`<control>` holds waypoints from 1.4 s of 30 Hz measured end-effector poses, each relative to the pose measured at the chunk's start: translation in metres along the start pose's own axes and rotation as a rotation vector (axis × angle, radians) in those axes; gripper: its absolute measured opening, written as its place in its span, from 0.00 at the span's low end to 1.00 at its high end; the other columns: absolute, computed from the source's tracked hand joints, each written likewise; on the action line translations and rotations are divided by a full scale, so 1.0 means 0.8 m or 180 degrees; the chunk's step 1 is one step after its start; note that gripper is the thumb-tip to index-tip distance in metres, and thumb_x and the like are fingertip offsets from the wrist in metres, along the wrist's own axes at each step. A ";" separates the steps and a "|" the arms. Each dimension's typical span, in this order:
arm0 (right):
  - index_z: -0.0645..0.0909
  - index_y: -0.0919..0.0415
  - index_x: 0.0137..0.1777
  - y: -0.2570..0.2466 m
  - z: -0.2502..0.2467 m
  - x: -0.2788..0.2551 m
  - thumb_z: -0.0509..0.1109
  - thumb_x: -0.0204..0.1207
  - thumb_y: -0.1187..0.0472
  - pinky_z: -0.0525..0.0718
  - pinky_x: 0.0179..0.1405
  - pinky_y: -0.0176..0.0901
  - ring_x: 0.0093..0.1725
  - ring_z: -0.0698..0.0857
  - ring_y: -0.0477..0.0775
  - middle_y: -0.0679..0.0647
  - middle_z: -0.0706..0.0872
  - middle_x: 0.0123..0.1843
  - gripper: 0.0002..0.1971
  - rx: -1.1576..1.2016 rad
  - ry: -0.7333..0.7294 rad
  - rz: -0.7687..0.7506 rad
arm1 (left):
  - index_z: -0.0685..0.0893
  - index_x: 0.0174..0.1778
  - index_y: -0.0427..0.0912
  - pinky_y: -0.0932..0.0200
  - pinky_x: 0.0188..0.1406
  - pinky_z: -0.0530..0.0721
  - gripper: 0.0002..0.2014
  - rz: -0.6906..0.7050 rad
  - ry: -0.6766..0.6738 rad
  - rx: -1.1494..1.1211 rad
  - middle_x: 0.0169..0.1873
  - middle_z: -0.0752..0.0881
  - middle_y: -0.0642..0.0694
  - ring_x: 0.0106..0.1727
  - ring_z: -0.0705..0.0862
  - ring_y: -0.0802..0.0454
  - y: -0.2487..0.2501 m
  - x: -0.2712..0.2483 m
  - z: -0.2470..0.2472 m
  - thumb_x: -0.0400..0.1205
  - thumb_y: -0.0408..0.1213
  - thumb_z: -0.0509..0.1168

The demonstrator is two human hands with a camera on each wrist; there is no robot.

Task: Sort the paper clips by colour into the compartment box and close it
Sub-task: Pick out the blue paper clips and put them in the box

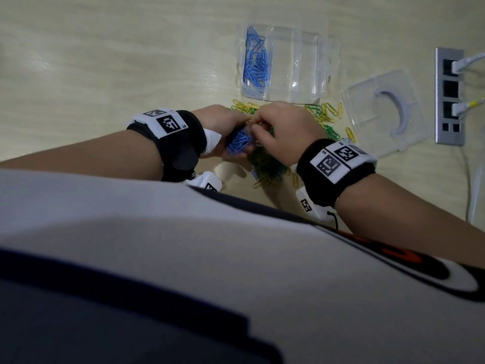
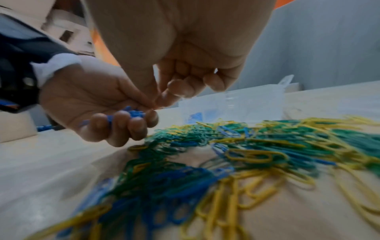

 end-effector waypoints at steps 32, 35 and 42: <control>0.77 0.55 0.61 -0.074 0.065 -0.017 0.61 0.82 0.48 0.74 0.56 0.51 0.59 0.82 0.58 0.52 0.81 0.60 0.15 -0.1033 -0.1036 -0.0897 | 0.78 0.34 0.39 0.67 0.25 0.79 0.22 -0.0171 0.0552 0.0083 0.24 0.80 0.43 0.27 0.79 0.51 -0.018 -0.012 -0.060 0.88 0.45 0.48; 0.77 0.56 0.62 -0.077 0.071 -0.017 0.57 0.83 0.58 0.74 0.54 0.52 0.57 0.83 0.59 0.54 0.81 0.59 0.12 -0.1138 -0.1030 -0.0936 | 0.78 0.34 0.39 0.65 0.27 0.79 0.23 -0.0155 0.0562 0.0079 0.22 0.80 0.43 0.29 0.80 0.51 -0.019 -0.014 -0.060 0.88 0.45 0.47; 0.79 0.49 0.52 -0.065 0.042 -0.017 0.60 0.80 0.52 0.72 0.52 0.47 0.49 0.83 0.53 0.46 0.83 0.48 0.07 -0.0503 -0.0557 -0.0456 | 0.78 0.34 0.38 0.61 0.28 0.83 0.22 -0.0118 0.0608 0.0082 0.28 0.80 0.41 0.31 0.80 0.49 -0.018 -0.013 -0.054 0.88 0.44 0.50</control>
Point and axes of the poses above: each hand's wrist, its own x-axis towards the middle knuckle, its own z-axis out of the palm, y = z × x, the point moved 2 cm from there along x, towards the middle knuckle
